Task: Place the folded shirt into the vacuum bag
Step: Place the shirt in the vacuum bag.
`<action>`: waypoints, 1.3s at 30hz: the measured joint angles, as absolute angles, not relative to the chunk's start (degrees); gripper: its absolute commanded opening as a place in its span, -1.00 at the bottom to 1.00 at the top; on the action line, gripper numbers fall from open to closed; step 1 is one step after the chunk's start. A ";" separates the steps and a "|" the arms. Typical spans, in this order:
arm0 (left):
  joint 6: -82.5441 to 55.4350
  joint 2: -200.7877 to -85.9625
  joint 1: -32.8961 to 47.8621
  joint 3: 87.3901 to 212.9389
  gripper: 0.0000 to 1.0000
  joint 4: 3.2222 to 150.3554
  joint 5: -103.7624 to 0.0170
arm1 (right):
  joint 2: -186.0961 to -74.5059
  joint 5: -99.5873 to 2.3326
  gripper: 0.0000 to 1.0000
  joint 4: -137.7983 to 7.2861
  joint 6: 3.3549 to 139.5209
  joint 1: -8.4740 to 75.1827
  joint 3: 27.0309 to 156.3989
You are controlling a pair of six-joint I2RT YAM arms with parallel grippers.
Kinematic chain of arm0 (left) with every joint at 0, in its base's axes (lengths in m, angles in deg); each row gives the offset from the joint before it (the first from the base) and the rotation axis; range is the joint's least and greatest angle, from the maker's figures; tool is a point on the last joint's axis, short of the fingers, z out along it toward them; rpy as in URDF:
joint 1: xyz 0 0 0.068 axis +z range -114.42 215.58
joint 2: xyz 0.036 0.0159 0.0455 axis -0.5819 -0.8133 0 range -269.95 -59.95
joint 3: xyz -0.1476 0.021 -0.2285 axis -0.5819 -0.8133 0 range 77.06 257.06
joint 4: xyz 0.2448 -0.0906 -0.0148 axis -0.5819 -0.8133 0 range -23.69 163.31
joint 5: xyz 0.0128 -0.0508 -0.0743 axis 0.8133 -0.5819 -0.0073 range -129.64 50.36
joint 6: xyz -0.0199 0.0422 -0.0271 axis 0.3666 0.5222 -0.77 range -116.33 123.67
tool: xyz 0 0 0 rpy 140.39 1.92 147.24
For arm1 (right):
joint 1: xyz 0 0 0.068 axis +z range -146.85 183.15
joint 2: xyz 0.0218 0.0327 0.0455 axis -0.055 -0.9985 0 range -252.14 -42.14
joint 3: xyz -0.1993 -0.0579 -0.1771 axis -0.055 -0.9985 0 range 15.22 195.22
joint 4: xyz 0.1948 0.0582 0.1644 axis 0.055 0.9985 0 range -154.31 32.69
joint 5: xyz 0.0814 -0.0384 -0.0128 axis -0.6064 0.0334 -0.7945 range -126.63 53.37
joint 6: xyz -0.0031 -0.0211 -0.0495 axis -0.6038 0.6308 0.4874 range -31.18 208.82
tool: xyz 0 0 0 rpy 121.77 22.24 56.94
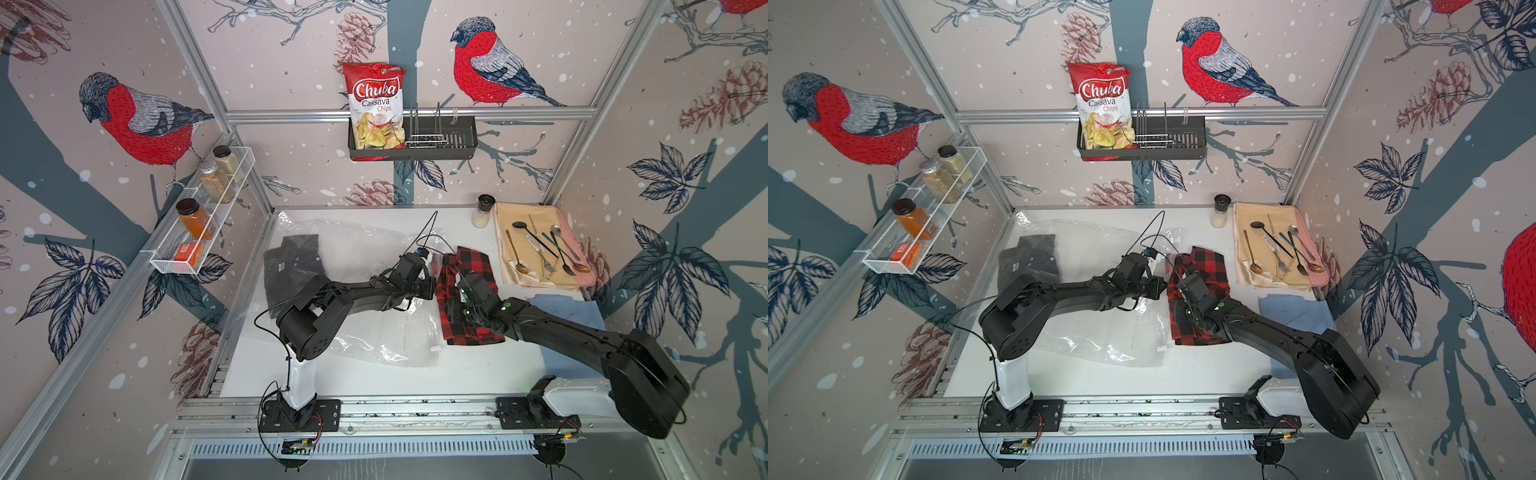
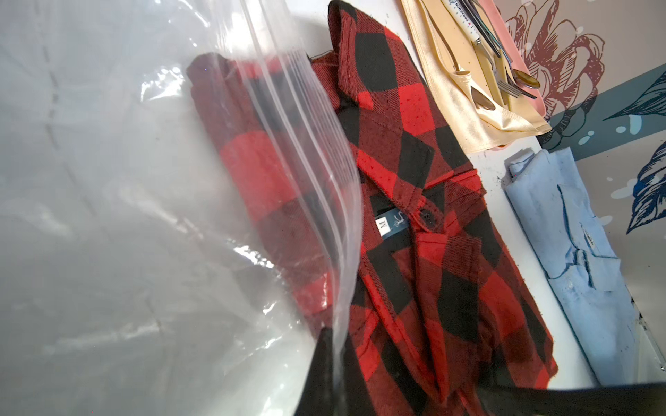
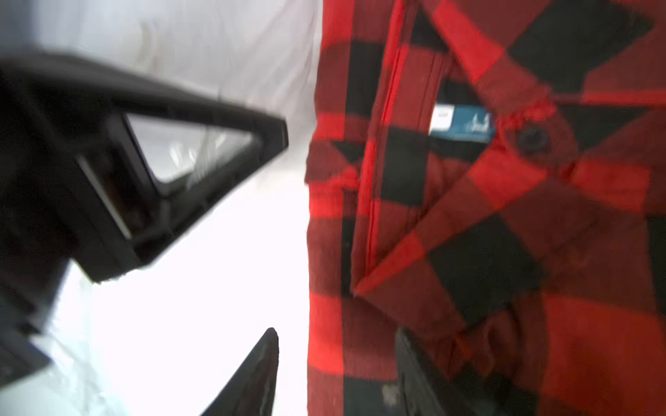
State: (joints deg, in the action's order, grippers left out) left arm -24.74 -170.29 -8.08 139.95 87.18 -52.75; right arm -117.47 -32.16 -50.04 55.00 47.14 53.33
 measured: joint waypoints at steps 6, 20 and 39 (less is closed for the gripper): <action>-24.76 -169.66 -8.08 139.34 -1.00 87.33 -52.97 | -121.99 -28.75 0.19 -46.44 52.94 52.45 54.84; -24.80 -168.37 -8.01 137.79 -1.00 87.96 -53.14 | -131.94 -22.26 -0.69 -44.38 51.28 55.31 59.21; -26.07 -165.79 -8.03 135.82 -1.00 89.10 -53.73 | -122.67 -36.66 -0.91 -46.02 55.79 49.61 60.39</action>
